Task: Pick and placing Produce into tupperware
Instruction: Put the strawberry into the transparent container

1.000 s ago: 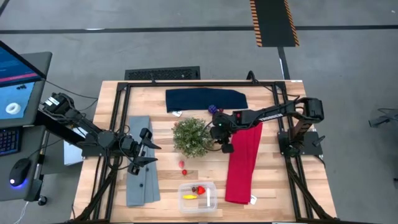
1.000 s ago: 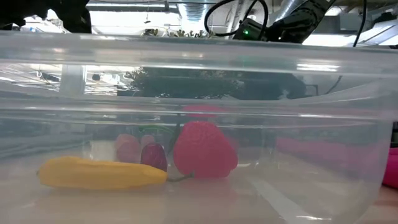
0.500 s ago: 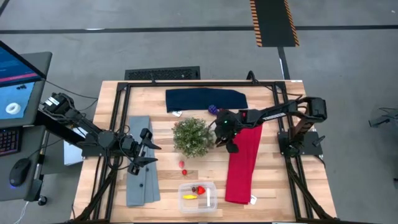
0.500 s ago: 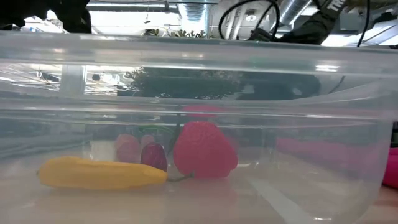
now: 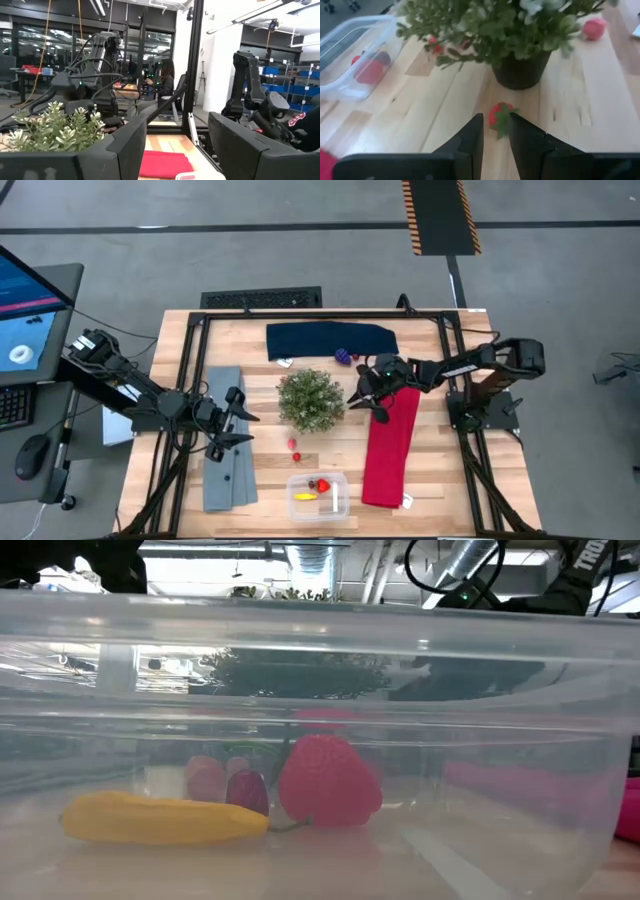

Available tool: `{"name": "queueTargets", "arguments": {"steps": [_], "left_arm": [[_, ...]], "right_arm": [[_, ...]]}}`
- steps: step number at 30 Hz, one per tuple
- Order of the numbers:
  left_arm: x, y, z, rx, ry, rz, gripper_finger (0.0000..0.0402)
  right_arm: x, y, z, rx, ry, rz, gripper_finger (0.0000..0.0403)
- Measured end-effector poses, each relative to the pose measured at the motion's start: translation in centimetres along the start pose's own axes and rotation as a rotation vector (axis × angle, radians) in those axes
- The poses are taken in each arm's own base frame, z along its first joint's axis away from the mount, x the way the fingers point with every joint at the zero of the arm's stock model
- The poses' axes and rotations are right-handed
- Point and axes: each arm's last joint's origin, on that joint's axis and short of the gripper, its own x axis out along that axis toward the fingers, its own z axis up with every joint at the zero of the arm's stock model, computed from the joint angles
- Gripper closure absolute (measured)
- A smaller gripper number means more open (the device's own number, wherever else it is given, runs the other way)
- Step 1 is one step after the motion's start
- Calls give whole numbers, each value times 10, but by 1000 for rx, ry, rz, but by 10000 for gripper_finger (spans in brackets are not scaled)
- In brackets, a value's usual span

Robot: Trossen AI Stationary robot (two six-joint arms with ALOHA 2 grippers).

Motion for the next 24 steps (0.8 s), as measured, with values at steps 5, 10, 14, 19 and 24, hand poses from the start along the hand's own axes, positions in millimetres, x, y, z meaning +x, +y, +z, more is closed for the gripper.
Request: {"name": "queueTargets", "arguments": {"steps": [5, 10, 14, 19, 24], "left_arm": [[0, 0, 0, 0, -1, 0, 198], [0, 0, 0, 1, 0, 0, 198], [0, 0, 0, 1, 0, -1, 198], [0, 0, 0, 2, 0, 0, 198], [0, 0, 0, 4, 1, -1, 198]], "right_arm": [[3, -2, -4, -23, 6, -49, 291], [12, -7, -15, -12, 20, -54, 291], [20, -12, -24, -1, 18, -56, 291], [25, -17, -31, 6, 13, -66, 291], [27, -20, -35, 13, 16, -73, 291]]}}
